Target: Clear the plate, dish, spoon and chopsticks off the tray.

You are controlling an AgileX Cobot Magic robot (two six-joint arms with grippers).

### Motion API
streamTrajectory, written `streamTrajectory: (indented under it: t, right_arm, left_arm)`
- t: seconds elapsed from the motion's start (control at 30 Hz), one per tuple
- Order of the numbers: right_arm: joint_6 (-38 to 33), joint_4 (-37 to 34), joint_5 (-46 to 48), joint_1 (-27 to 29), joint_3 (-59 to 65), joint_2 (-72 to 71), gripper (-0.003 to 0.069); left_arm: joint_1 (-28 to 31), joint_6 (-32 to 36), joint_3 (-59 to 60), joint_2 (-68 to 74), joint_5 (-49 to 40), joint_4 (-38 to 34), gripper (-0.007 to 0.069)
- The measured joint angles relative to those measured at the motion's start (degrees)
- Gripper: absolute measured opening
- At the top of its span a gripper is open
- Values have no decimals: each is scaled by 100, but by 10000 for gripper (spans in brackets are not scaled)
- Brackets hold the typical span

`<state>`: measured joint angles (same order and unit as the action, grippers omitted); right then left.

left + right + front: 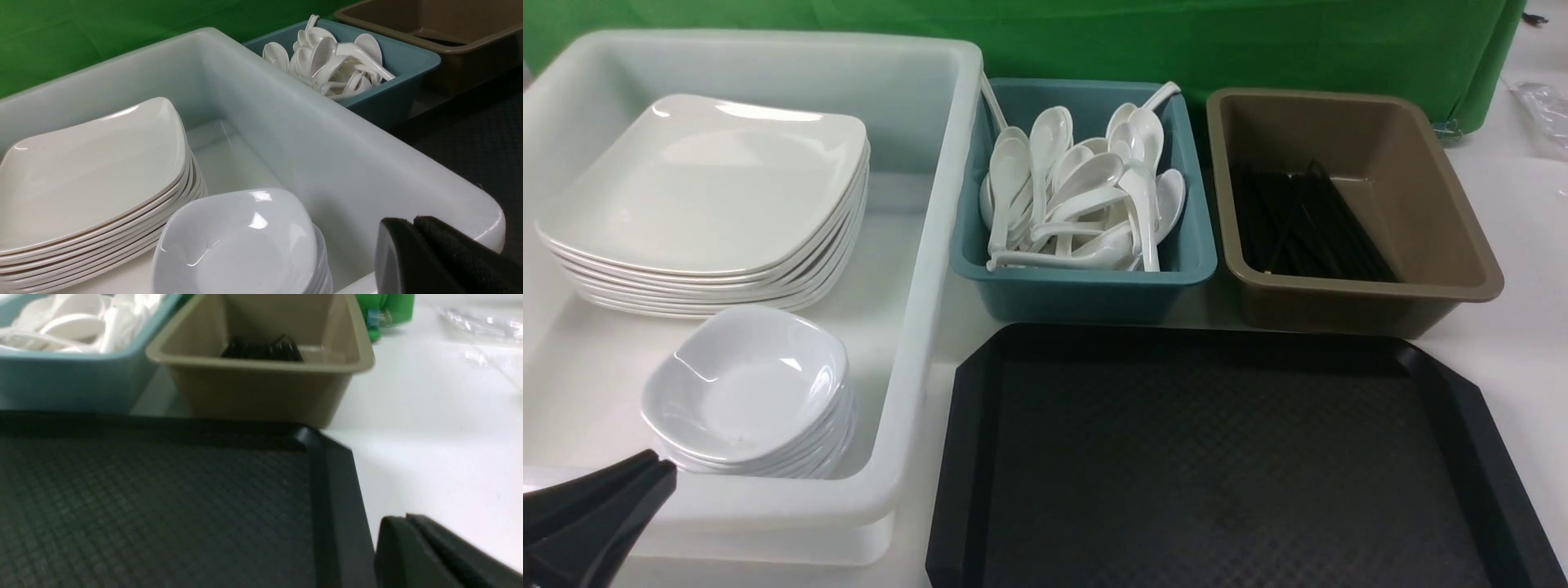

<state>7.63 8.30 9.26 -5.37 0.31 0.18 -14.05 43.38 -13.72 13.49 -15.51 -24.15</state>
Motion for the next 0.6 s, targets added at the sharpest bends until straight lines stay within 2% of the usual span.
streamTrajectory:
  t: [0.2, 0.6]
  right_arm:
    - [-272, -7, 426, -1, 0, -6, 16]
    - [-278, -7, 429, -1, 0, -11, 30]
  left_arm:
    - [0, 0, 2, -2, 0, -1, 13]
    - [0, 0, 2, -2, 0, -1, 13]
